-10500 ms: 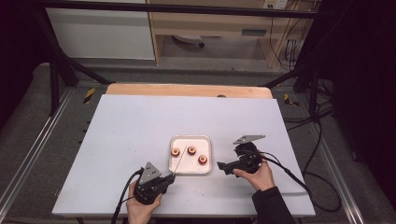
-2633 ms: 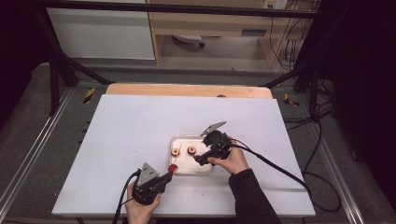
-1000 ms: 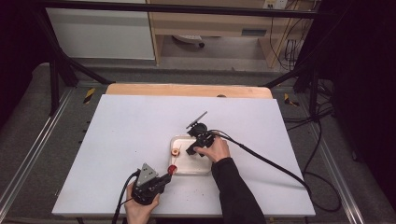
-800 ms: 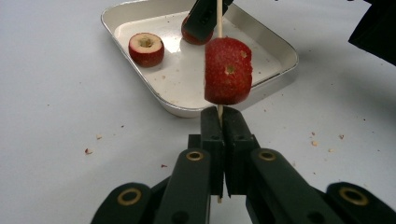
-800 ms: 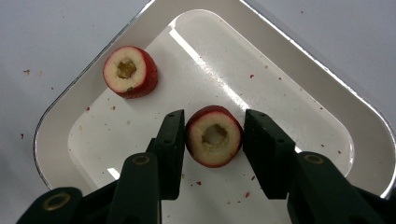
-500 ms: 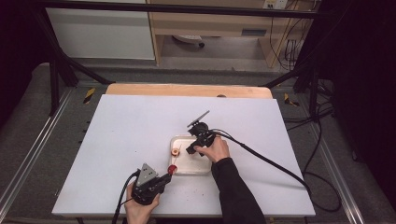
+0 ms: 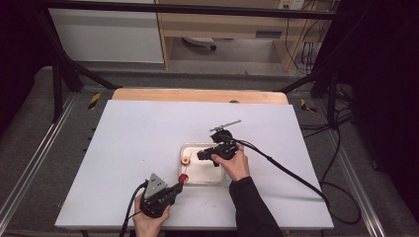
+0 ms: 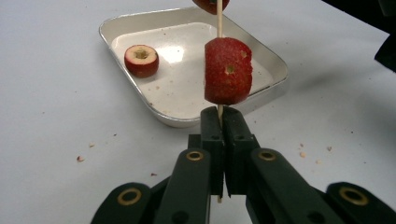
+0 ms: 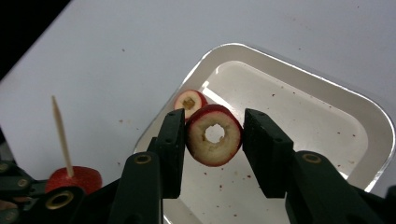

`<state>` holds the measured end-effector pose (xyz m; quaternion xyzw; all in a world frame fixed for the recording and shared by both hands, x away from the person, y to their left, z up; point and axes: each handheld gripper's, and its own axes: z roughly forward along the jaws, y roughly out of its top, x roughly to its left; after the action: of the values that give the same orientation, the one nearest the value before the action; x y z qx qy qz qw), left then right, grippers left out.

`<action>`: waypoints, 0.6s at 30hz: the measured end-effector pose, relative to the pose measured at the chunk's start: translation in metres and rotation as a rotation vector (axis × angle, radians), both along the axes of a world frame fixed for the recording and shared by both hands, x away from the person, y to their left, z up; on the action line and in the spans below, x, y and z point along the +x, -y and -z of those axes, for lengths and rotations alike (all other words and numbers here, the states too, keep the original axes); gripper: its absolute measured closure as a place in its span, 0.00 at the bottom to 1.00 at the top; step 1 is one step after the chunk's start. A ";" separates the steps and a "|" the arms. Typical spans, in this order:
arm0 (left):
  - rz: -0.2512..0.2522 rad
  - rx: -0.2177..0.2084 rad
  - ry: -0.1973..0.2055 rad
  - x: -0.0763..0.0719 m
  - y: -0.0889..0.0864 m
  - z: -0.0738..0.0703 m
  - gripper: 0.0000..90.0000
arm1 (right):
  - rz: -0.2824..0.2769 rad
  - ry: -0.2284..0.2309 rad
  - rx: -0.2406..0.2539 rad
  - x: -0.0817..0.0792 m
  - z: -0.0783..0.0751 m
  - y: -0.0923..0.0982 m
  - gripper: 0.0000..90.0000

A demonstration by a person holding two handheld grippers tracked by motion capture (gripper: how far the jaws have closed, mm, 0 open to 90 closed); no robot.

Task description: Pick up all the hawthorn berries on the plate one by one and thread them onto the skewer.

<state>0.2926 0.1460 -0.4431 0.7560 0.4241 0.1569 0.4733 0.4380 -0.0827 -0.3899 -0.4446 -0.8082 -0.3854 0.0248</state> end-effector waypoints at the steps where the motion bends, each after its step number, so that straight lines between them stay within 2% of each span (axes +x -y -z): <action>1: 0.000 0.000 0.002 0.000 0.001 0.000 0.98 | 0.013 0.009 0.036 -0.002 0.001 0.003 0.67; 4: 0.000 -0.007 0.000 -0.001 0.005 0.000 0.98 | 0.059 0.033 0.144 -0.010 0.002 0.012 0.67; 12: 0.006 -0.025 -0.022 -0.004 0.019 0.002 0.98 | 0.173 0.122 0.328 -0.025 0.009 0.025 0.67; 18: 0.008 -0.040 -0.034 -0.005 0.028 0.003 0.98 | 0.252 0.194 0.436 -0.033 0.013 0.030 0.67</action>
<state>0.2878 0.1177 -0.4465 0.7507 0.4323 0.1336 0.4814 0.4050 -0.1125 -0.4029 -0.4867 -0.6431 -0.5912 -0.0059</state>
